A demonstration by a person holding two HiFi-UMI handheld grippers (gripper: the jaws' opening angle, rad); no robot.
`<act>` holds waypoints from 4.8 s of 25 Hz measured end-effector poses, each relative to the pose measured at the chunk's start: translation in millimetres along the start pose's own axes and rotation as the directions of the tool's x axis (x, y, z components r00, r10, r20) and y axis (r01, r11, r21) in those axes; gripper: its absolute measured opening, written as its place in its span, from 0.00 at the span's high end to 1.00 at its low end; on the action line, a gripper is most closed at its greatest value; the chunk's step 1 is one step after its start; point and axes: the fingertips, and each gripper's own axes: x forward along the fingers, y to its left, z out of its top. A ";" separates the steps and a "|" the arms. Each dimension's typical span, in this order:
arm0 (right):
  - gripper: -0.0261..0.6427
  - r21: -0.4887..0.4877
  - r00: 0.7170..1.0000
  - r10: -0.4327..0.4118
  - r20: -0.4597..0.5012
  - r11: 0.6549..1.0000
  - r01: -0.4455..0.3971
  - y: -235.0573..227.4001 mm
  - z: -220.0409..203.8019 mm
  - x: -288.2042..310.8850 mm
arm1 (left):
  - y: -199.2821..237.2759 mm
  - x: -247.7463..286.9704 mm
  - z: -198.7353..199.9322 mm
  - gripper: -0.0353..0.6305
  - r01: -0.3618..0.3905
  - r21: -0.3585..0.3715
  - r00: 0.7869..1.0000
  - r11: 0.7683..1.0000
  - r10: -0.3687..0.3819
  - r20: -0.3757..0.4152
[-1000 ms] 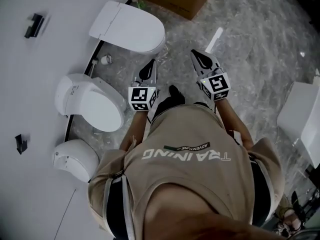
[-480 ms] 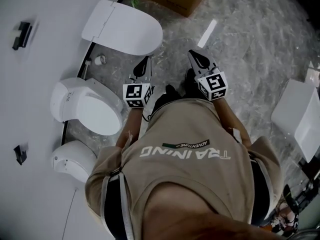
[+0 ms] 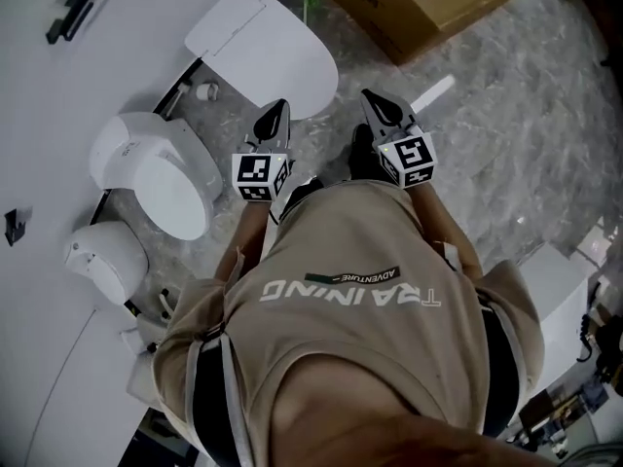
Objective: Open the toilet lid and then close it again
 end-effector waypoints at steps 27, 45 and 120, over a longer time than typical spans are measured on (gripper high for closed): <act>0.95 -0.103 0.877 0.421 -0.232 0.886 -0.453 -24.9 -3.5 143.5 | 65.1 29.8 -17.2 0.94 -0.387 -0.217 0.922 0.896 0.379 -0.080; 0.95 0.062 0.863 0.386 -0.326 0.919 -0.388 -4.0 -22.4 190.0 | 104.6 26.1 -87.4 0.94 -0.323 -0.251 0.942 0.913 0.284 -0.178; 0.95 -0.021 0.506 0.424 -0.751 0.751 -0.659 -62.9 -420.5 246.1 | 53.4 159.3 -449.0 0.94 -0.274 -0.328 0.824 0.904 0.045 -0.565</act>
